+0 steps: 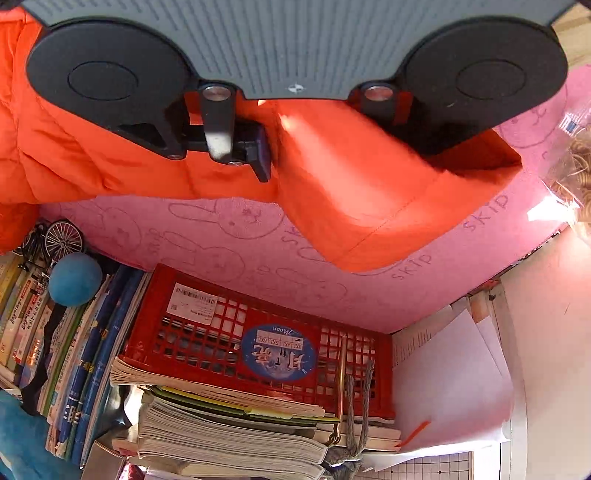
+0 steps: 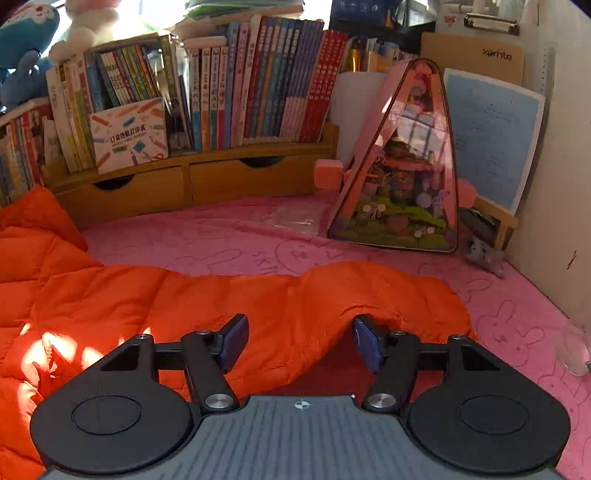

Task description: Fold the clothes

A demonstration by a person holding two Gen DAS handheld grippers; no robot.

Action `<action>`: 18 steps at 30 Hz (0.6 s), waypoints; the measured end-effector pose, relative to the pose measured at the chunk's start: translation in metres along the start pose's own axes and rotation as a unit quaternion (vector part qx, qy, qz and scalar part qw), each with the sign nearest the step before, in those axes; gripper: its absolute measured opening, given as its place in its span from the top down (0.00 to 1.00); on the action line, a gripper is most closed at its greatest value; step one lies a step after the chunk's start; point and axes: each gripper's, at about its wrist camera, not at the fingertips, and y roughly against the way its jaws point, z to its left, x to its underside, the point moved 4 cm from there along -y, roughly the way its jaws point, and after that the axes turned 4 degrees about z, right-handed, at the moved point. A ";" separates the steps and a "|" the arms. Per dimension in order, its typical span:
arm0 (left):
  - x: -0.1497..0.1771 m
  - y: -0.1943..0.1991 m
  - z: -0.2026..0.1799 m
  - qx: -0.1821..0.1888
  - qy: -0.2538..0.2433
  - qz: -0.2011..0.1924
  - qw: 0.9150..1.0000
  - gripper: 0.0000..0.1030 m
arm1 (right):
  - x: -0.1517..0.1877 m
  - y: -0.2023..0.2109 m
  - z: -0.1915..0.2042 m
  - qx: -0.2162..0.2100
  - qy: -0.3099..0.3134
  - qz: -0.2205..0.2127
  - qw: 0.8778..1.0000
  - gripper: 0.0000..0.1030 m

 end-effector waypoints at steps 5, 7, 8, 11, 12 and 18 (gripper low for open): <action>0.037 0.071 -0.033 0.036 -0.108 -0.068 0.991 0.69 | 0.013 0.065 0.052 -0.116 0.041 -0.063 0.990 0.14; 0.058 0.101 -0.048 0.059 -0.133 -0.101 0.984 0.64 | 0.022 0.090 0.080 -0.160 0.070 -0.082 0.981 0.10; 0.068 0.115 -0.054 0.075 -0.137 -0.114 0.981 0.58 | 0.028 0.099 0.093 -0.178 0.083 -0.088 0.977 0.08; 0.095 0.156 -0.073 0.159 -0.140 -0.138 0.968 0.48 | 0.054 0.127 0.132 -0.249 0.112 -0.089 0.958 0.05; 0.103 0.166 -0.080 0.191 -0.139 -0.139 0.962 0.47 | 0.062 0.133 0.141 -0.268 0.118 -0.084 0.953 0.05; 0.147 0.174 -0.132 0.238 -0.185 -0.110 0.947 0.41 | 0.121 0.163 0.198 -0.328 0.174 -0.062 0.926 0.07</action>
